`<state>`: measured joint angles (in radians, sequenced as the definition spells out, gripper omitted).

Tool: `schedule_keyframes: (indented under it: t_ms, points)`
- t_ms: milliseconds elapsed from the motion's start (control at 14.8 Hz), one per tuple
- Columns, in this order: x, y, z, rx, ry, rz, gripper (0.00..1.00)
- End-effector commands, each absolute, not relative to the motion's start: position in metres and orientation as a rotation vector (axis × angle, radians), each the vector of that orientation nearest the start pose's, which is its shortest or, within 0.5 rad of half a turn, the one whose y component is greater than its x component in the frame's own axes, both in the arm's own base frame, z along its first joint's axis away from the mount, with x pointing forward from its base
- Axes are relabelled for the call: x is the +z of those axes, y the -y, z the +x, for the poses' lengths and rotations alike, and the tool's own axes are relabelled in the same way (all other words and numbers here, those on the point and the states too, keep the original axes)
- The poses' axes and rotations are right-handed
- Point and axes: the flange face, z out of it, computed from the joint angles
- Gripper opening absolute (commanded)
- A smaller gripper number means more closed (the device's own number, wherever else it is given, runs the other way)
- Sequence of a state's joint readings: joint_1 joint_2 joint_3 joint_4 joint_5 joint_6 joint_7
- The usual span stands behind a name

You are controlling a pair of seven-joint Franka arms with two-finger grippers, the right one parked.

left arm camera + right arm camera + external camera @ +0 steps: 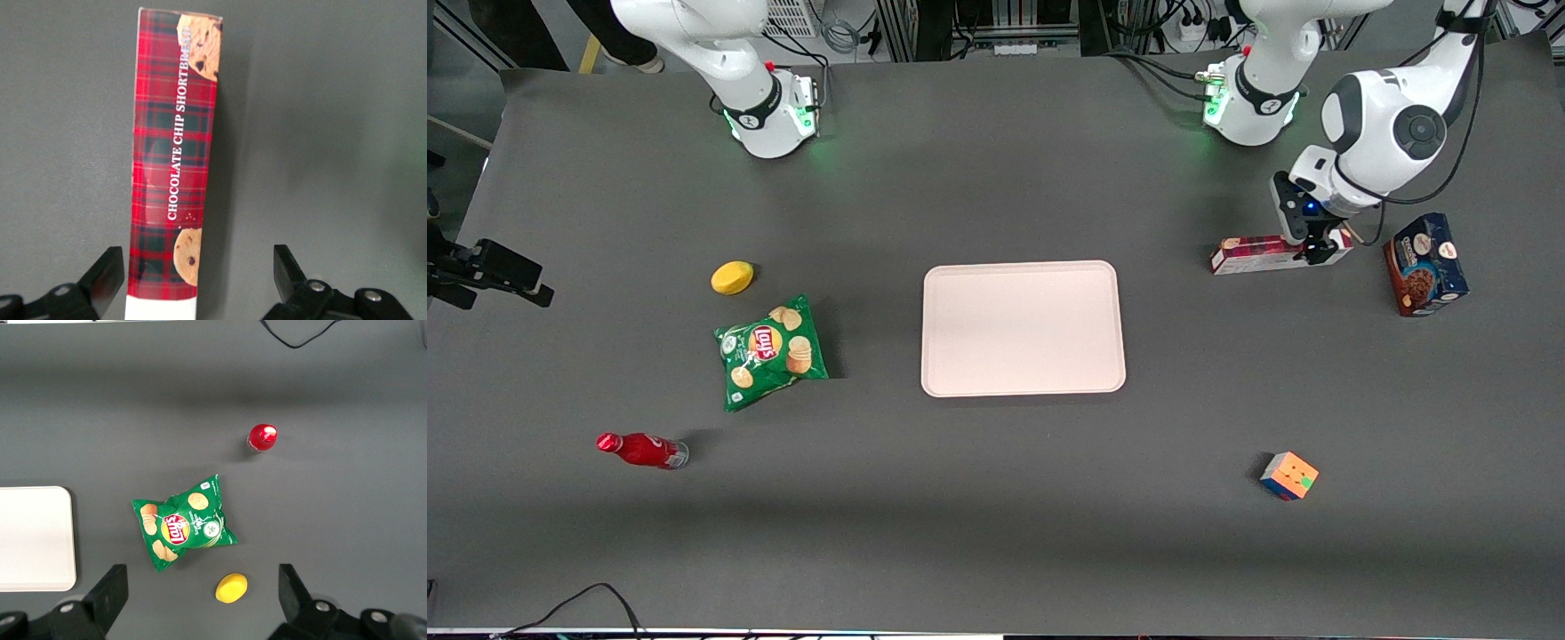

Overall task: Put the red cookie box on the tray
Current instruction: 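Lower the open left gripper over the red plaid box's middle, then close the left gripper on the red plaid box and lift it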

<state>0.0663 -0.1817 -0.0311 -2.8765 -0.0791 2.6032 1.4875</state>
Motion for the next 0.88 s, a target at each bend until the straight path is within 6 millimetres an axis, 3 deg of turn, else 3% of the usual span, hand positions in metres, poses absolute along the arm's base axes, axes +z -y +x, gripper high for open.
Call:
schedule_keyframes:
  t_ms: [0,473,541,744,812]
  points:
    - [0.205,-0.013,0.316,0.051,-2.056,-2.471,1.00]
    - [0.185,-0.016,0.315,0.053,-2.039,-2.476,0.98]
    - [0.185,-0.016,0.315,0.053,-2.039,-2.476,0.90]
    - [0.187,-0.017,0.316,0.048,-2.034,-2.477,0.39]
    - [0.189,-0.017,0.317,0.041,-2.033,-2.472,0.27]
